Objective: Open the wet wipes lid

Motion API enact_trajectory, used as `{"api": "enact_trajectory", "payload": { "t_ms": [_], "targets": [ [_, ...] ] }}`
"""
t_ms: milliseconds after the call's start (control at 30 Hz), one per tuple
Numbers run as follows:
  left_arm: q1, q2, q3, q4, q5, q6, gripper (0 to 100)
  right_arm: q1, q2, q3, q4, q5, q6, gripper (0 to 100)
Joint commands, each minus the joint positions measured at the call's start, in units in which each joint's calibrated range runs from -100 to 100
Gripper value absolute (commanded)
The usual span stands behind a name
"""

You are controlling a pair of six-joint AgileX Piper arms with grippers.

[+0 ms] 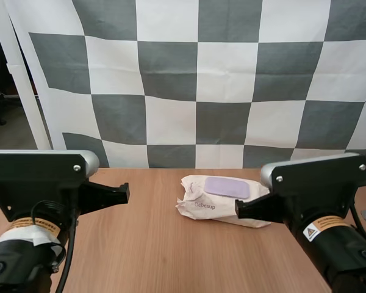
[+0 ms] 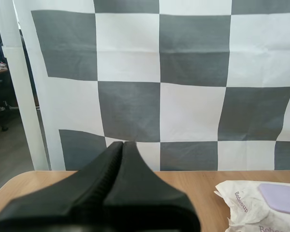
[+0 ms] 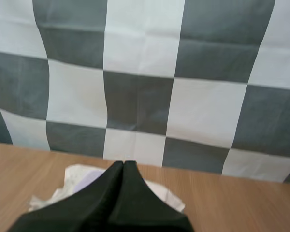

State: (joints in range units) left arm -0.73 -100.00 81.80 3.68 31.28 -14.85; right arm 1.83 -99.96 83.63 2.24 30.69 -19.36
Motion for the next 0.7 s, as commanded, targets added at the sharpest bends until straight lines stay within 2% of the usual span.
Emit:
{"api": "enact_trajectory", "payload": {
  "t_ms": [0,167,267,400,533,667],
  "targets": [
    [-0.04,0.0,-3.3,0.0,1.9,0.0,0,0.0,0.0,-8.2,-0.1,1.9,0.0,0],
    [-0.04,0.0,-9.1,0.0,8.7,0.0,0,0.0,0.0,-17.1,-0.4,5.6,0.0,0],
    [-0.04,0.0,-11.3,0.0,16.8,0.0,0,0.0,0.0,-20.2,-0.4,5.6,0.0,0],
    [-0.04,0.0,-11.3,0.0,19.9,1.2,0,0.0,0.0,-22.7,0.1,8.6,0.0,0],
    [-0.04,0.0,-11.3,-2.3,22.0,15.0,0,0.0,0.0,-24.4,0.0,14.6,-1.2,0],
    [-0.04,0.0,-11.3,-9.5,22.0,24.0,0,0.0,1.3,-24.7,0.0,18.9,-8.6,0]
  ]
}}
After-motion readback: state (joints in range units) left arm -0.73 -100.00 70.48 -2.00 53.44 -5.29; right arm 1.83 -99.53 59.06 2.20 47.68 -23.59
